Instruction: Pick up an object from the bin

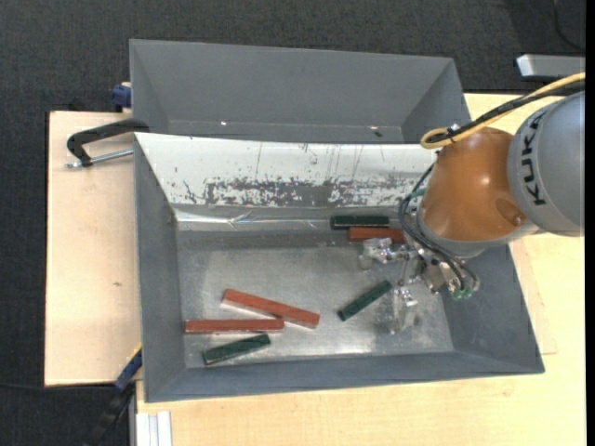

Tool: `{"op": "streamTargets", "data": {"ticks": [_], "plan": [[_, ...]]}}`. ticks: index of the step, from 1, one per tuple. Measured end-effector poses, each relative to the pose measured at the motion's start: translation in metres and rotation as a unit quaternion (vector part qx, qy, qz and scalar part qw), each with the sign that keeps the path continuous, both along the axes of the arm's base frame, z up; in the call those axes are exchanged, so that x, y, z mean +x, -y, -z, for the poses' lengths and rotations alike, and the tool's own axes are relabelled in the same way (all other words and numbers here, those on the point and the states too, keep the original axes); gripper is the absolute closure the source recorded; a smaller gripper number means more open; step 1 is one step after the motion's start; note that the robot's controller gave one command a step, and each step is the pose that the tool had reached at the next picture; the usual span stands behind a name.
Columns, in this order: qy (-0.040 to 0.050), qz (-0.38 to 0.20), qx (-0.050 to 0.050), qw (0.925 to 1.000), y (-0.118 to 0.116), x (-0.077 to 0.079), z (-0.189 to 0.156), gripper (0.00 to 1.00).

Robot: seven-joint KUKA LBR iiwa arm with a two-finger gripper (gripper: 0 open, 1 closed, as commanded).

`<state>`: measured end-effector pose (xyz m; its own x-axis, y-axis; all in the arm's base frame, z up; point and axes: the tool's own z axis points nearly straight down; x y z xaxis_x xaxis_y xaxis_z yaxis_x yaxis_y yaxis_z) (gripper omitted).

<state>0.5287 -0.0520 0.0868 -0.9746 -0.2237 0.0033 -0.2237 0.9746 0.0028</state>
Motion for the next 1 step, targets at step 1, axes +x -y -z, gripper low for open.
{"op": "streamTargets", "data": {"ticks": [1], "plan": [[0.004,-0.089,0.0,0.9961,0.0065,0.0093,0.016,1.0]]}}
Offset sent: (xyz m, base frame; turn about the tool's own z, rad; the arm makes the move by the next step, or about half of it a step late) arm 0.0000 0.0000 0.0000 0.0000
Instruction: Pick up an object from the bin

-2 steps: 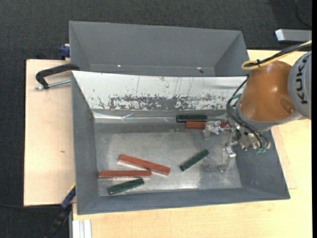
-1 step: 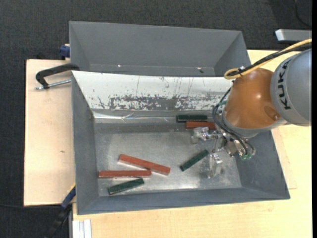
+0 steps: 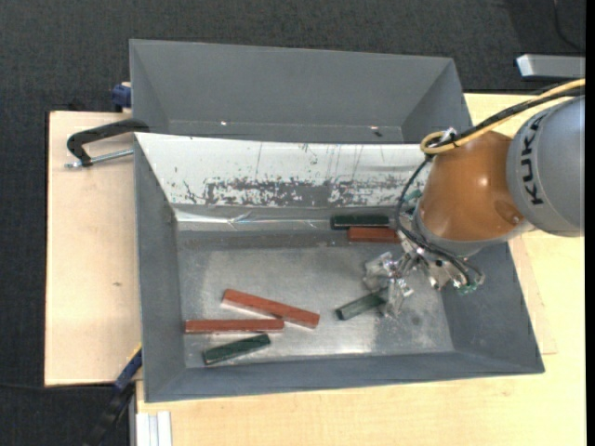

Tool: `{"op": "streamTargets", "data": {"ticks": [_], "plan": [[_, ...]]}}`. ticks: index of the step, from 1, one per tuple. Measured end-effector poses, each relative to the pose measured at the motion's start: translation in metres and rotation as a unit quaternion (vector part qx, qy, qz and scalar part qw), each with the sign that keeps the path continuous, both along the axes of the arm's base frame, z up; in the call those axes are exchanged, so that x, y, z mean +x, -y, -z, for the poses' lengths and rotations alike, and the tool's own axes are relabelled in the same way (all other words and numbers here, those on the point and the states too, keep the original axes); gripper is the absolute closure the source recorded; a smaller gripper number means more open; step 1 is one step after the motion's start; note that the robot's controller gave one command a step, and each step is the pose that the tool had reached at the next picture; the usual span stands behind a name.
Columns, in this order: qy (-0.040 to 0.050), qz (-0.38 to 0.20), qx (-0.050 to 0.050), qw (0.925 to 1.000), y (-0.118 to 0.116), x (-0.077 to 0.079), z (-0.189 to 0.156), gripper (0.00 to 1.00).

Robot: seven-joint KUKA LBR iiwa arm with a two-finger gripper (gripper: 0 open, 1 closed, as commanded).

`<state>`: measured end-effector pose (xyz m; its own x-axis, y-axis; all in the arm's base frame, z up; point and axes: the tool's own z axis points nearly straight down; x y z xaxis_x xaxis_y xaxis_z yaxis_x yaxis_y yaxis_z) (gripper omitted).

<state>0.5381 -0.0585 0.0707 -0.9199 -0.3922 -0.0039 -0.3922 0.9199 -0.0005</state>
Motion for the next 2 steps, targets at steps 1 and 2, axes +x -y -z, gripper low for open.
{"op": "streamTargets", "data": {"ticks": [1,2], "plan": [[0.0,0.0,0.0,1.0,0.0,0.0,0.0,1.0],[0.0052,-0.002,0.0,1.0,-0.031,-0.01,-0.183,1.0]]}}
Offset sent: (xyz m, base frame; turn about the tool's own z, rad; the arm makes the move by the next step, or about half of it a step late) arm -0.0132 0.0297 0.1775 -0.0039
